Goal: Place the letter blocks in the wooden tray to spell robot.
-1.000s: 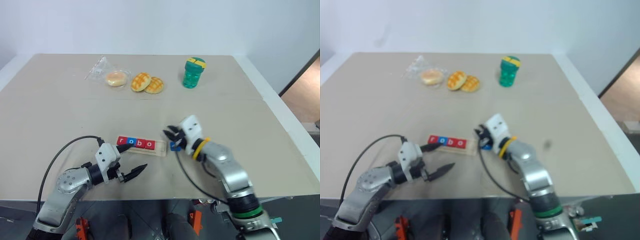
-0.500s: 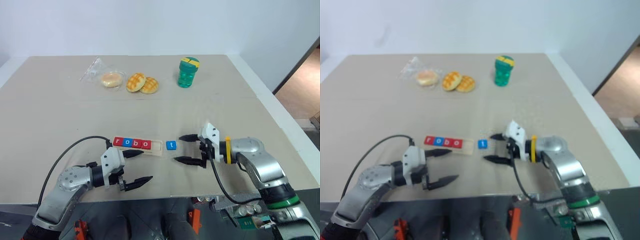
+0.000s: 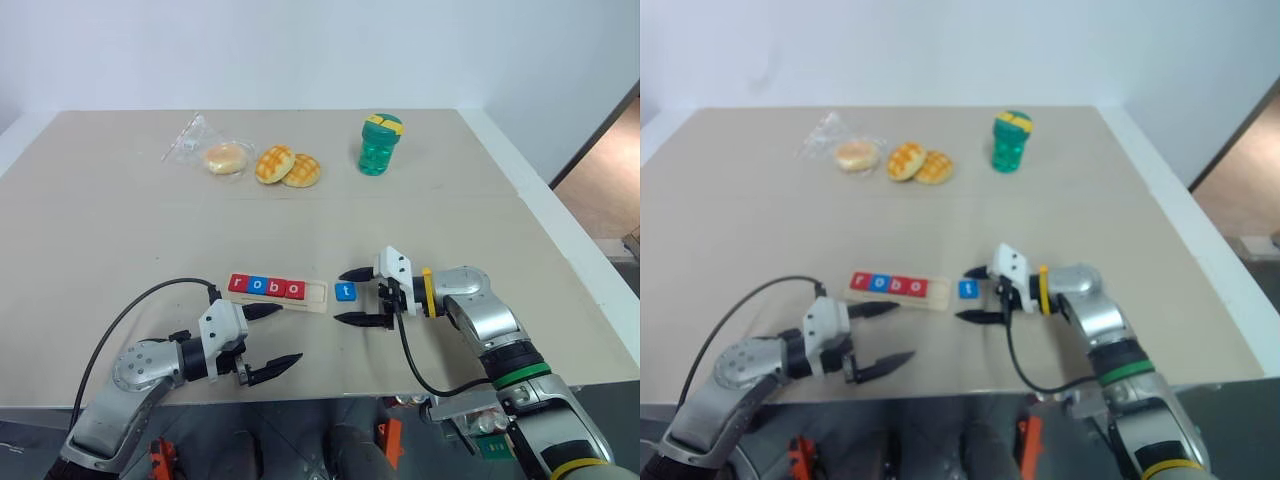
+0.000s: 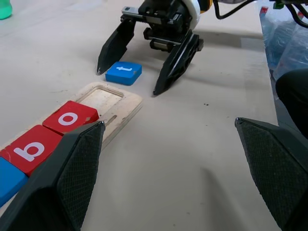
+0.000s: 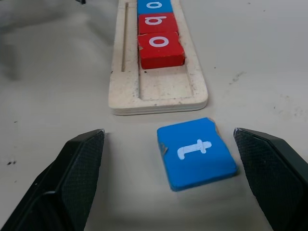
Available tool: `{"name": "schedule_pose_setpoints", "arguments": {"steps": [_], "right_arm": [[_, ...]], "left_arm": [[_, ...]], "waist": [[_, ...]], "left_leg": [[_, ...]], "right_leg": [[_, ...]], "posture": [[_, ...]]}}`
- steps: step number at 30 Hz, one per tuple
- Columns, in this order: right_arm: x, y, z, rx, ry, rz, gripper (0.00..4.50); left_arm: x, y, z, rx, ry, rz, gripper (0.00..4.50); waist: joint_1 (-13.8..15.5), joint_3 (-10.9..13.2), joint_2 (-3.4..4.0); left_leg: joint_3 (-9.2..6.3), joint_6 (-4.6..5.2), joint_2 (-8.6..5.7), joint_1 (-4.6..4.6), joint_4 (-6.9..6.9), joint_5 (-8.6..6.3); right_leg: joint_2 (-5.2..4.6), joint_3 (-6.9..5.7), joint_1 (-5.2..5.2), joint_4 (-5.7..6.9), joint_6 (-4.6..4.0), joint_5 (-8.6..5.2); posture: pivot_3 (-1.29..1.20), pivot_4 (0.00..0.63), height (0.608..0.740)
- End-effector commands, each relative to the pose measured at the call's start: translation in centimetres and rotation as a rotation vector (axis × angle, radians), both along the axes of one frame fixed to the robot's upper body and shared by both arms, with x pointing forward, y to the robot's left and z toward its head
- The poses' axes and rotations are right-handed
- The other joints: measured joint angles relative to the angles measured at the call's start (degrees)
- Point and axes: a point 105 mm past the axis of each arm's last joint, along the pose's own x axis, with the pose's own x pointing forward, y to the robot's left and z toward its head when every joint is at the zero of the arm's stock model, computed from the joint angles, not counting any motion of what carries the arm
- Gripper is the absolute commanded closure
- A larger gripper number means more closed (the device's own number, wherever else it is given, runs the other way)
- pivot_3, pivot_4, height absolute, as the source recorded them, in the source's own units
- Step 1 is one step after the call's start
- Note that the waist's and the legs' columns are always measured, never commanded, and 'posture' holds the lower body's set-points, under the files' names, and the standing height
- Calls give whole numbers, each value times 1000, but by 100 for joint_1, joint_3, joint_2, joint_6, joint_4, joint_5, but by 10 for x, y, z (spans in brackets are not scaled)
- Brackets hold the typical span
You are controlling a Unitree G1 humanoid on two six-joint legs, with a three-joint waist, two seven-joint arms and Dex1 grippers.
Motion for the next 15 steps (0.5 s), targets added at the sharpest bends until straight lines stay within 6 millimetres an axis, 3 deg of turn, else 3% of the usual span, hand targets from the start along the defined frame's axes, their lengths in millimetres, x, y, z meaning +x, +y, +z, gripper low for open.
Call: {"name": "schedule_pose_setpoints", "arguments": {"steps": [1, 10, 15], "right_arm": [[-2, 1, 5, 19, 2, 31, 295], [-25, -2, 0, 31, 54, 37, 295], [-25, -1, -6, 30, 70, -53, 295]], "left_arm": [[-3, -1, 14, -21, -49, -2, 0], [1, 0, 12, -10, -51, 7, 0], [4, 1, 12, -5, -50, 11, 0]], "waist": [[0, 0, 0], [1, 0, 0], [2, -1, 0]], "left_leg": [[1, 0, 0, 1, 2, 0], [0, -1, 1, 6, 4, 2], [-4, -1, 0, 4, 2, 1]], "right_leg": [[0, 0, 1, 0, 1, 0], [8, -3, 3, 1, 6, 0], [7, -4, 4, 1, 5, -3]], "posture": [[0, 150, 740], [0, 150, 740], [0, 150, 740]]}}
